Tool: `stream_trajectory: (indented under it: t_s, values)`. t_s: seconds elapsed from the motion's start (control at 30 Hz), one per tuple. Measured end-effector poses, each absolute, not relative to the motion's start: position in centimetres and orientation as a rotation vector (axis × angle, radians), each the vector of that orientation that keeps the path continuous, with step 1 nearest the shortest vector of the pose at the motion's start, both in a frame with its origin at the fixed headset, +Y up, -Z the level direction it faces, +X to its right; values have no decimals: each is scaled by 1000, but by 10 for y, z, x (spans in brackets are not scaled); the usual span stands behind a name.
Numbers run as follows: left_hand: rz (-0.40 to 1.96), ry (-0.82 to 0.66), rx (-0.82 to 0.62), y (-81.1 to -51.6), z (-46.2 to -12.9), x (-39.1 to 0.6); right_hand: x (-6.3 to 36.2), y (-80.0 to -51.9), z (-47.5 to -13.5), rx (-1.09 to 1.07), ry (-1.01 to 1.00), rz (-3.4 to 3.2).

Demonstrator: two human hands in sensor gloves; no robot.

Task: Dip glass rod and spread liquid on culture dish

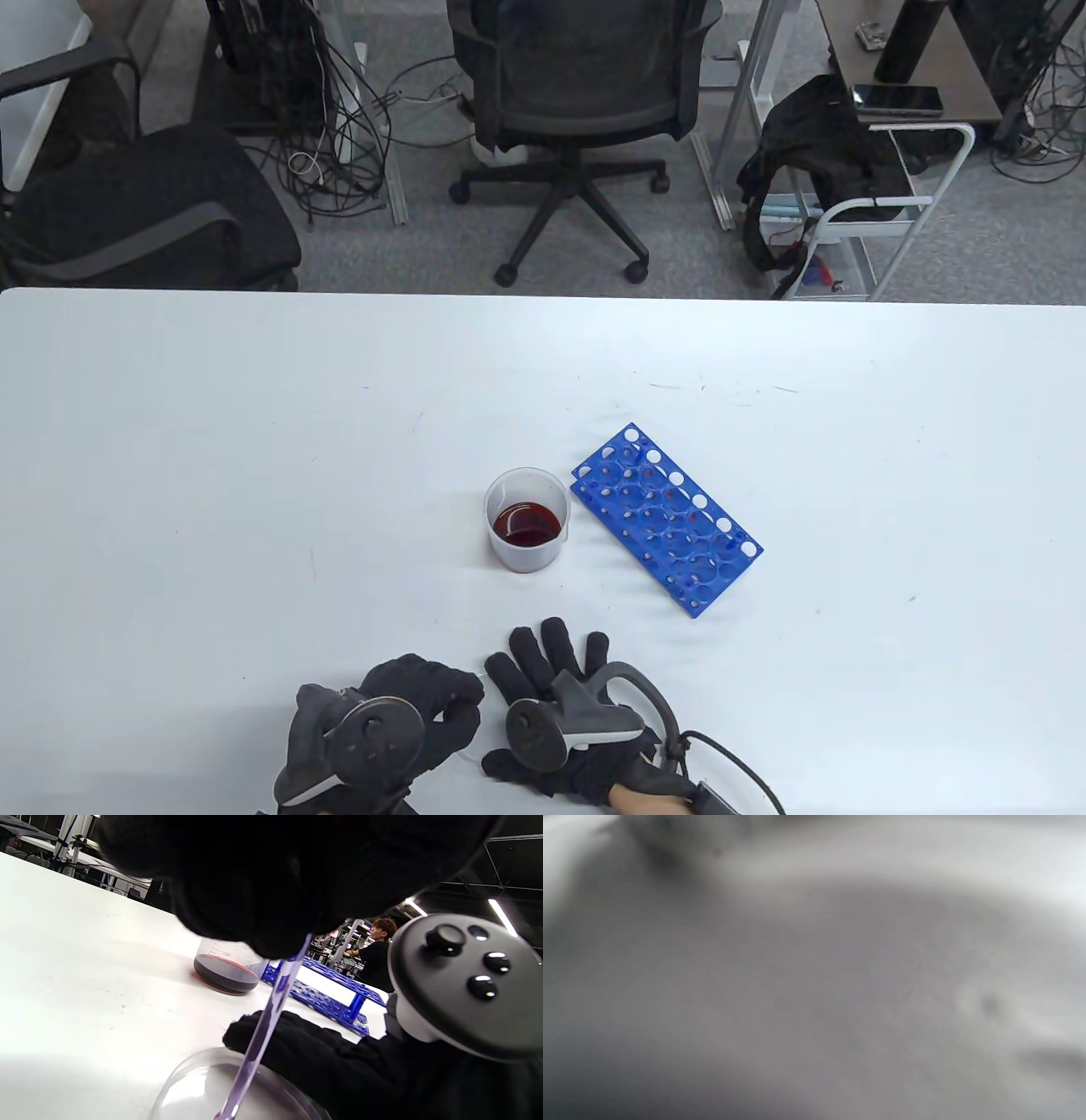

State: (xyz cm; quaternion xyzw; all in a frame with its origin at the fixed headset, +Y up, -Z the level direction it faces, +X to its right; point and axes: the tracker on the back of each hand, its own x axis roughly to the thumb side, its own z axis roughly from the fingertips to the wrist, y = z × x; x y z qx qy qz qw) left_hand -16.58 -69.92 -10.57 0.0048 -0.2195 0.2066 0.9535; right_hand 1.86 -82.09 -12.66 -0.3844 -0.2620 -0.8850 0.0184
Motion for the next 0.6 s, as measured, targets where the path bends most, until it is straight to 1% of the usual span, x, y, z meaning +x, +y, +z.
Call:
stream_trajectory:
  t_s: [0.23,0.47,0.6]
  values:
    - [468,-471,-38,-702,-106,-166,19,-821,-127,-1194,-813,-2748]
    - [493,-485,-17,-704,-104,-161,19,-821,-127,-1194,-813,-2748]
    - [471,-488,28,-705,-102,-158,19,-821,-127,-1194,-813,-2748]
